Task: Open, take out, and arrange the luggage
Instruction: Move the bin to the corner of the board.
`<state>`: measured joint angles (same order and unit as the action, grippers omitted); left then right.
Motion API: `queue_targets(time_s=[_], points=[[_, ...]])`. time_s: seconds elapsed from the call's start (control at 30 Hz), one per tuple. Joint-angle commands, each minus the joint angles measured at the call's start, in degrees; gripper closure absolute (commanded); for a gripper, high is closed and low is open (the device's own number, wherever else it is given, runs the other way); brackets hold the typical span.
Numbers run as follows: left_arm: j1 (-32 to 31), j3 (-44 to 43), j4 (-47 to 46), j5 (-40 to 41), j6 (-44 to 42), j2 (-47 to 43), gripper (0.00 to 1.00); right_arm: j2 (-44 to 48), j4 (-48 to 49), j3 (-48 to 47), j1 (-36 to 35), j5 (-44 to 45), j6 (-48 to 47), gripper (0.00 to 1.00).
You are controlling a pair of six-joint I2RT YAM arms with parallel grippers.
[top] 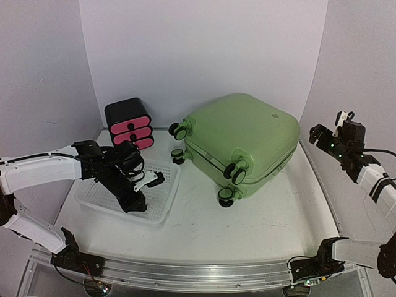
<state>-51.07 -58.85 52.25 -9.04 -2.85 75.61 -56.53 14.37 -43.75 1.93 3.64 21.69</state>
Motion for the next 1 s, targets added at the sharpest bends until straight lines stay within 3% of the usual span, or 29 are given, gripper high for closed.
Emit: queue_targets(time_s=[0.0, 0.17, 0.3, 0.33, 0.37, 0.4, 0.43, 0.6, 0.97], points=[[-0.22, -3.73, 6.36, 2.43, -4.25, 0.59, 0.90, -0.33, 1.45, -3.27, -0.09, -0.34, -0.47, 0.02], [-0.18, -5.24, 6.88, 1.82, -3.19, 0.78, 0.88, 0.10, 1.45, -3.02, -0.09, -0.04, -0.45, 0.02], [-0.22, -9.14, 5.47, 5.45, 4.16, 2.26, 0.75, 0.19, 1.45, -2.84, -0.09, -0.28, -0.29, 0.02], [-0.19, -11.16, 4.44, 5.32, 6.99, 3.05, 0.64, 0.19, 1.45, -2.84, -0.09, -0.30, -0.33, 0.02], [-0.22, -12.62, 2.46, 5.23, 10.20, 3.78, 0.36, 0.15, 1.45, -2.84, -0.09, -0.30, -0.14, 0.02], [-0.20, -13.94, 0.97, 5.32, 13.10, 4.55, 0.18, 0.22, 1.45, -2.86, -0.07, -0.34, 0.06, 0.02], [-0.17, -15.00, -0.51, 5.26, 16.12, 5.54, 0.13, 0.18, 1.50, -2.85, -0.09, -0.54, 0.29, 0.02], [-0.27, -17.92, -4.91, 8.27, 23.91, 11.69, 0.11, 0.41, 1.46, -3.01, -0.09, -0.96, 0.58, 0.02], [-1.57, -22.36, -5.95, 10.60, 23.59, 23.34, 0.16, 1.52, 1.36, -2.71, -0.09, -0.43, 0.38, 0.02]])
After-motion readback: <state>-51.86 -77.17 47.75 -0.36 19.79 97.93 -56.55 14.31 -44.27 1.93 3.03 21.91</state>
